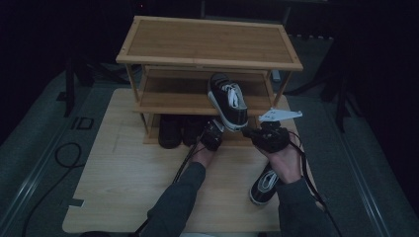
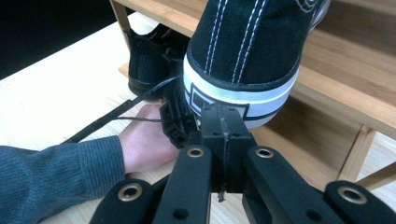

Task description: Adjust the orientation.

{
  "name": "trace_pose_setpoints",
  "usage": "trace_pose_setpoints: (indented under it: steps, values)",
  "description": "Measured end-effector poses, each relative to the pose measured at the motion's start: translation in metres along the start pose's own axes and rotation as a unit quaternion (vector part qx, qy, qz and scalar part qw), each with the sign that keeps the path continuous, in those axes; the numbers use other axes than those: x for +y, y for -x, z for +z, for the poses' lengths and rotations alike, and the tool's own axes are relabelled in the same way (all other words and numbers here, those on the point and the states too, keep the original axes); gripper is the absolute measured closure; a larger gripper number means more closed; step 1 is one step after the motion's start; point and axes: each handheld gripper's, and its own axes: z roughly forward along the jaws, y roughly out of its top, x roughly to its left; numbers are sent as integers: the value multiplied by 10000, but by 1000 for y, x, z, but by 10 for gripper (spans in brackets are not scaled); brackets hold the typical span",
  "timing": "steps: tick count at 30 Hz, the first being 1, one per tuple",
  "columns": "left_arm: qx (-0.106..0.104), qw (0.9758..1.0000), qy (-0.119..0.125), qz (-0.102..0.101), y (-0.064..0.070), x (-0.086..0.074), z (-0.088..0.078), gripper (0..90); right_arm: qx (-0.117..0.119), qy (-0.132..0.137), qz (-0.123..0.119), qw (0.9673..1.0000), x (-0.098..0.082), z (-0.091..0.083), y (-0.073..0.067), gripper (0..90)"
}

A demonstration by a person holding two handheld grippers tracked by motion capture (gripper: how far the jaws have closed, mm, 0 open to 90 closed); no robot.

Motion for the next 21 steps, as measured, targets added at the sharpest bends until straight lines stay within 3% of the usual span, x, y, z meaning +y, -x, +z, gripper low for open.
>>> trace_pose_setpoints:
  steps: [13,17,21]
  values:
    - [-15,10000,8,-12,0,0,0,900,60,109,-11,9999,6,20,-2,900]
    - [-19,10000,2,-2,0,0,0,900,-179,179,41,9997,8,29,1,900]
    - [-35,10000,9,3,-1,0,0,900,-71,155,51,9998,13,35,4,900]
